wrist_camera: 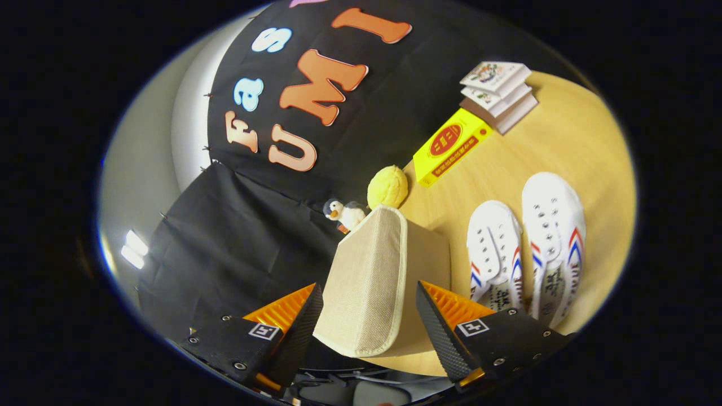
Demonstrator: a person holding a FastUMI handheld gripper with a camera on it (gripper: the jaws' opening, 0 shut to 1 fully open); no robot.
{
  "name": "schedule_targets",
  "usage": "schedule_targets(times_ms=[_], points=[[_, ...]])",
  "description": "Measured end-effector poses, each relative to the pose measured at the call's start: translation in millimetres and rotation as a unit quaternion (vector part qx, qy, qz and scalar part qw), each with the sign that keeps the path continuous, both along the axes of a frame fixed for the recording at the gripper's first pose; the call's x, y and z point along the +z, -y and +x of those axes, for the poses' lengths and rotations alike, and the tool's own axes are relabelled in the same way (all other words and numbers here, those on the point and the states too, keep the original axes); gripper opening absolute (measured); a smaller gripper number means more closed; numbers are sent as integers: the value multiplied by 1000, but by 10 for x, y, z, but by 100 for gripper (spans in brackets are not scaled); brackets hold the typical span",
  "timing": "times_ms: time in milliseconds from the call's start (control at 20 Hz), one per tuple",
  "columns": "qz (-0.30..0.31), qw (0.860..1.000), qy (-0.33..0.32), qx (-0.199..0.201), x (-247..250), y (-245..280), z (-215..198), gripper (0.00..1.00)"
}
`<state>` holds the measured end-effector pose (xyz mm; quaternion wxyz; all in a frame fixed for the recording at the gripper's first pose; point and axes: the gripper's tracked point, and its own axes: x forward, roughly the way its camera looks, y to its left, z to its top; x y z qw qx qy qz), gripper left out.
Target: Open the storage box then place both shoes into the box .Put the left shoe in first, then the right shoe, with the right side of both shoes facing outward in a uniform manner.
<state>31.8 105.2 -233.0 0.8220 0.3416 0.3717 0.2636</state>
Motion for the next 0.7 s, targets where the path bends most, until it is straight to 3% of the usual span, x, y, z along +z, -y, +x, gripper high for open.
schedule_targets(times_ms=[350,700], points=[[81,993,-87,-9,-442,-299,91,98],[160,978,-119,-54,-301,-296,185,93]])
